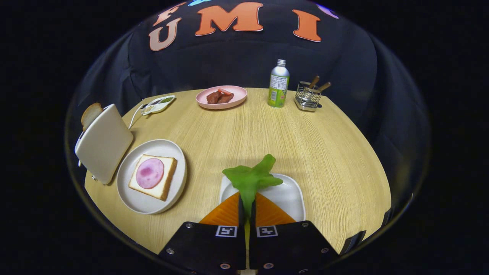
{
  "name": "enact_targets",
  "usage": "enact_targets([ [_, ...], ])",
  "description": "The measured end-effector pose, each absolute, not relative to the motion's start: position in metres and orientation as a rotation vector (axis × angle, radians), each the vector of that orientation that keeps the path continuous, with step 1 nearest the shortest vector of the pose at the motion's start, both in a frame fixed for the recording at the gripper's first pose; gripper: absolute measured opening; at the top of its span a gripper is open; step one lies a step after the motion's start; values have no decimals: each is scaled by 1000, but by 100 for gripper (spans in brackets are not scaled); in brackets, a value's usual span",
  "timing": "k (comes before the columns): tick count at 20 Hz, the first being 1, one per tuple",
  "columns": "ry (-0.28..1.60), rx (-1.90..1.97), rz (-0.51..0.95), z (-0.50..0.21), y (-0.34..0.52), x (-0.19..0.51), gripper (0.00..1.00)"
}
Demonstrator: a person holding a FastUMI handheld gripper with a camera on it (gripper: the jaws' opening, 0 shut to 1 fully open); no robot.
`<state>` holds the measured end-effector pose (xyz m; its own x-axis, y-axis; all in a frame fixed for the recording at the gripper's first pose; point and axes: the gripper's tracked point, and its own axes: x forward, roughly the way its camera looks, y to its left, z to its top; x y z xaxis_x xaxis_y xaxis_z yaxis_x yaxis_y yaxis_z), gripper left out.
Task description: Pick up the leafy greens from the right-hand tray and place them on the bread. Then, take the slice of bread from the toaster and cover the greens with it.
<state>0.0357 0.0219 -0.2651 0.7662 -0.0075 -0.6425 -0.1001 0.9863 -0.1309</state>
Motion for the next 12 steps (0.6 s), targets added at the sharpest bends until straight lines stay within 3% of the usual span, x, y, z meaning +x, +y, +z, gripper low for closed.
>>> enact_targets([
  [12,668,-140,203,-247,136,36,4],
])
